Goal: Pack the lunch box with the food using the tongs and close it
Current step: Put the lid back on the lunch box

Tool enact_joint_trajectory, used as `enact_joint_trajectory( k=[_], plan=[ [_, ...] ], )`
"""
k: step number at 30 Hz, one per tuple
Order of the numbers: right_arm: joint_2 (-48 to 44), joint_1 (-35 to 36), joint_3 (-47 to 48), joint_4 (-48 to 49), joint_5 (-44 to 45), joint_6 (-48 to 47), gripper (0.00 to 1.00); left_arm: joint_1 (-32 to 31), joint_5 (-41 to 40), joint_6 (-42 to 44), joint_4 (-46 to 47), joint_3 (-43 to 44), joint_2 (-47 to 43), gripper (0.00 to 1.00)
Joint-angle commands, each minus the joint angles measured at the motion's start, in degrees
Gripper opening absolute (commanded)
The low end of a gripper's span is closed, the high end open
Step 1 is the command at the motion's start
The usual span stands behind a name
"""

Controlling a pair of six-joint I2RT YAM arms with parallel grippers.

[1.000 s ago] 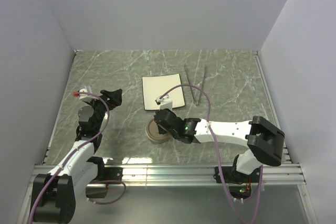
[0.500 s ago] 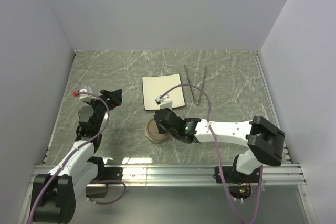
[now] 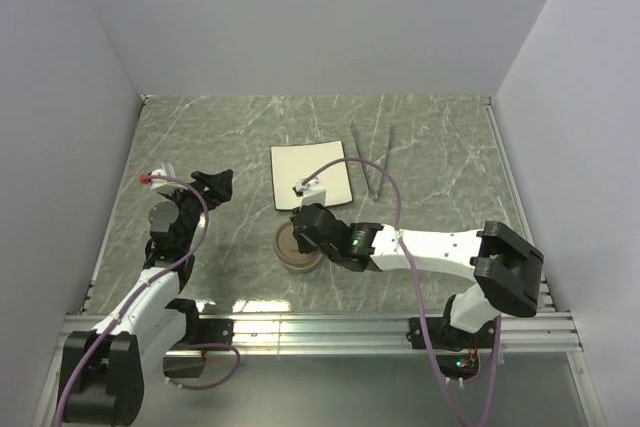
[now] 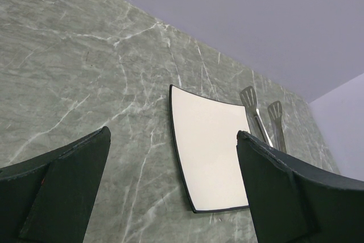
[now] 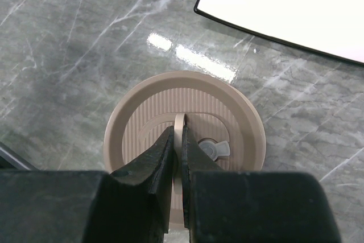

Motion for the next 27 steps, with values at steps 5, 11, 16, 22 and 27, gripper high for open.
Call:
enact_joint_trajectory(
  k=[5, 11, 16, 22, 27],
  plan=[
    [1.8, -0.3, 3.1, -0.1, 1.4, -0.3, 0.00, 0.3, 0.5, -0.2, 2.3, -0.6, -0.6, 1.00],
    [1.6, -0.1, 3.0, -0.7, 2.5, -0.7, 0.00, 0.3, 0.6, -0.2, 2.3, -0.5, -0.3, 0.99],
    [2.9, -0.1, 3.2, -0.7, 2.5, -0.5, 0.00, 0.3, 0.5, -0.2, 2.3, -0.6, -0.5, 1.00],
    [4.3, -0.2, 3.4, -0.8, 2.2, -0.5, 0.00, 0.3, 0.6, -0.2, 2.2, -0.6, -0.6, 1.00],
    [4.2, -0.2, 3.2, -1.4, 3.1, 0.1, 0.00, 0.3, 0.5, -0.2, 2.1, -0.6, -0.7, 0.99]
  ],
)
